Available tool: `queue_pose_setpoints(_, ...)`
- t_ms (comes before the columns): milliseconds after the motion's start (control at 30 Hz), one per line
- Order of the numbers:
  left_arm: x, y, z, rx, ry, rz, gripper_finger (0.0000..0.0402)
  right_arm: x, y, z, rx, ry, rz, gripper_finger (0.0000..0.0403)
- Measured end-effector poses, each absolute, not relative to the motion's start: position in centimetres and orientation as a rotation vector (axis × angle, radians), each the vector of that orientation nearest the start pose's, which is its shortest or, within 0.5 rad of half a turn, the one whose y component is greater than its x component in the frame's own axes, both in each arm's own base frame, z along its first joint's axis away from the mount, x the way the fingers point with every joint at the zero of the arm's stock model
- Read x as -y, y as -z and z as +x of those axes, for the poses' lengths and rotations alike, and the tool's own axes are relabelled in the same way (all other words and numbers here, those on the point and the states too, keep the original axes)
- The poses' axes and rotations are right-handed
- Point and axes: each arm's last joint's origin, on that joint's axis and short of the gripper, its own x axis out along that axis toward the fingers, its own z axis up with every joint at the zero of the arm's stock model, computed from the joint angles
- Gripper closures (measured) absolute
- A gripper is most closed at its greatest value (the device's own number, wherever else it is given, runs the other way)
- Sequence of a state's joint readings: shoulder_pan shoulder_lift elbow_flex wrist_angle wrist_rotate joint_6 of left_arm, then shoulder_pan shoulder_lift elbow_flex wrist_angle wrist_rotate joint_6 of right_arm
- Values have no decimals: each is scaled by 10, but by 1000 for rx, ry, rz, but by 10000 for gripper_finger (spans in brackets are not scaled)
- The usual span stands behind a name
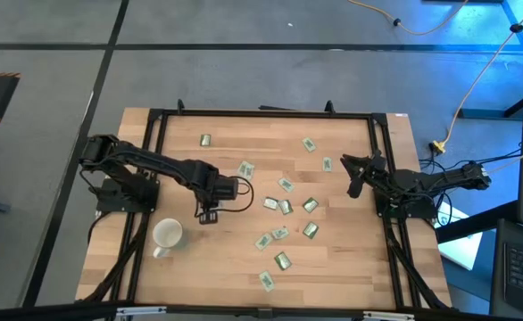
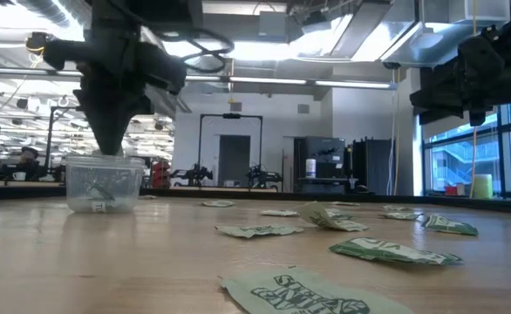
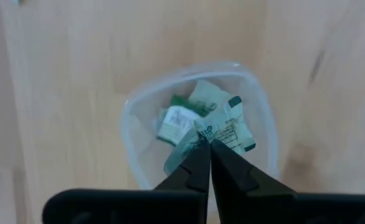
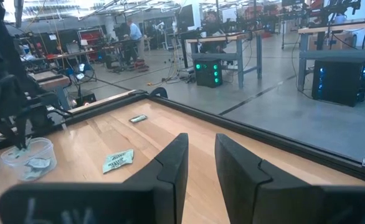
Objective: Pick and place Stevia / Truvia into bins
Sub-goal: Put the green stevia packet into the transparent container, then put the dark green stevia packet into the transparent container
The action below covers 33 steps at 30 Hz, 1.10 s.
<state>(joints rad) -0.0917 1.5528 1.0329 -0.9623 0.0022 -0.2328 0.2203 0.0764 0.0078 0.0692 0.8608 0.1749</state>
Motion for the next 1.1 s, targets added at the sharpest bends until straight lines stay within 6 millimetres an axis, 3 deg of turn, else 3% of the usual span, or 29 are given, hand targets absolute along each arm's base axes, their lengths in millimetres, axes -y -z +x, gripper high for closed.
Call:
queue_pose_setpoints(367,20,-202,265,-1476,-145,-116,339,1,-167,95,57,639,169,318)
queue_pose_setpoints(567,3,-230,263,-1397,-170,-87,321,1,-167,94,56,639,169,318)
queue_pose_setpoints(800,-49,-245,253,-1318,-380,-101,320,1,-167,95,57,639,169,318)
queue_pose_setpoints(1100,-124,-230,248,-1293,-590,-206,319,1,-167,94,57,639,169,318)
